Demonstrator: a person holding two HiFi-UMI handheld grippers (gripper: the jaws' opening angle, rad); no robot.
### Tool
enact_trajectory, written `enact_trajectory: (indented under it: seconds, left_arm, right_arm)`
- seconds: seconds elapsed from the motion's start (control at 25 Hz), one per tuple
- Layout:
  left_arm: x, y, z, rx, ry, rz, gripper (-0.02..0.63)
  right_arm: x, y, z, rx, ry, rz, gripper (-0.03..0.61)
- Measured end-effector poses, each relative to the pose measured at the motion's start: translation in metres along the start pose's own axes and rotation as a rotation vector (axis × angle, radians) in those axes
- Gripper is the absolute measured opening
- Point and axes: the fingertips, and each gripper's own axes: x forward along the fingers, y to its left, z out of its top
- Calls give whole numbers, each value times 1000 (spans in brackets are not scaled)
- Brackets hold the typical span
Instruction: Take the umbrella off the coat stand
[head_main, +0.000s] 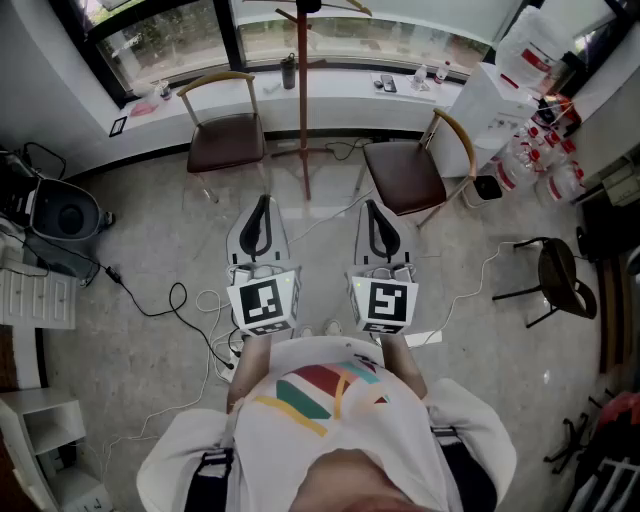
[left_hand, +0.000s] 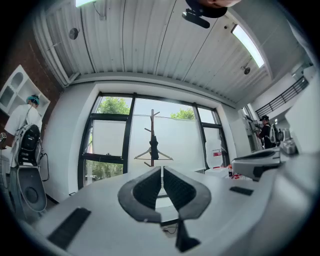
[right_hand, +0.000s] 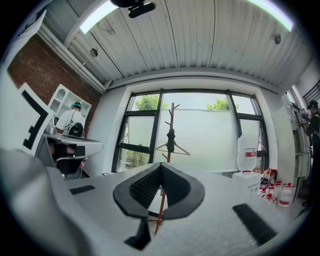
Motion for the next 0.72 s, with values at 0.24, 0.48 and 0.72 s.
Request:
enact_trajectory:
  seconds: [0.24, 0.48, 0.72]
  left_arm:
    - [4, 4, -1, -3, 2, 4, 12]
    - [11, -3, -5, -5, 14, 3, 12]
    - [20, -12, -13, -5, 33, 17, 12]
  right_arm:
    - [4, 0, -1, -3, 2, 0, 0]
    - [8, -2, -8, -11, 25, 20, 0]
    - [13, -15, -18, 7, 41, 23, 0]
